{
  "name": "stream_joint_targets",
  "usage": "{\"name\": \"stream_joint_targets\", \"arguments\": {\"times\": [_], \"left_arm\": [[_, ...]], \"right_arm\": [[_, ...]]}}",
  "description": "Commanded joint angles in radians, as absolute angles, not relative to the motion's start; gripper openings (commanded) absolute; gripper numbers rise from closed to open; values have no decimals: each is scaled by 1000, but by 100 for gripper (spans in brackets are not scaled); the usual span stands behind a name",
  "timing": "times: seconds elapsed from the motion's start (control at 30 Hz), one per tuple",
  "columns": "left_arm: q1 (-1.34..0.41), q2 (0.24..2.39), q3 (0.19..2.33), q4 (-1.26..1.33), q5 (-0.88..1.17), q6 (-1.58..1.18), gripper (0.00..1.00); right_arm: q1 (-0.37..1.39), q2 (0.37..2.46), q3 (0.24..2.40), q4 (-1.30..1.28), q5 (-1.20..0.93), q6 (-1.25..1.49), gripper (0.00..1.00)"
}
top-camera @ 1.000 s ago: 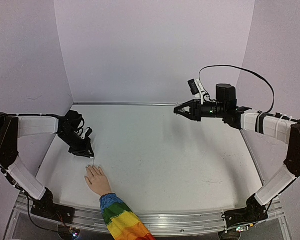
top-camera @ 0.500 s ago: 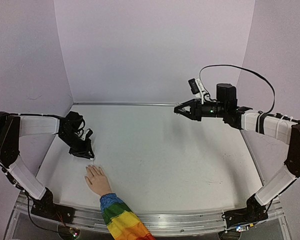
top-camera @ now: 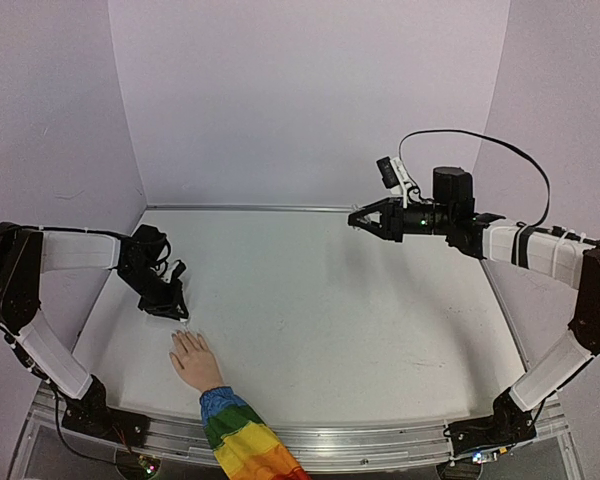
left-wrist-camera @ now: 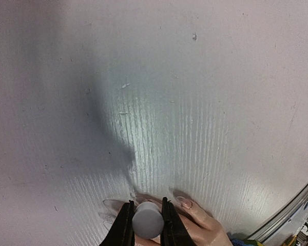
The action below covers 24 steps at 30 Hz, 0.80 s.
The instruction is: Paint the nails
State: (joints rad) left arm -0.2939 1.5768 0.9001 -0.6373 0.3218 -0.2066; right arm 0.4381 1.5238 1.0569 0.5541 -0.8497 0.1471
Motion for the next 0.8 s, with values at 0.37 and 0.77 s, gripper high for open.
{"name": "stream_joint_targets", "arguments": {"times": [0.37, 0.77], "left_arm": [[-296, 1591, 911, -629, 315, -189, 0], [-297, 1599, 919, -630, 301, -183, 0]], "right_arm": [[435, 1494, 1074, 617, -885, 160, 0], [434, 1497, 1077, 617, -885, 163, 0]]}}
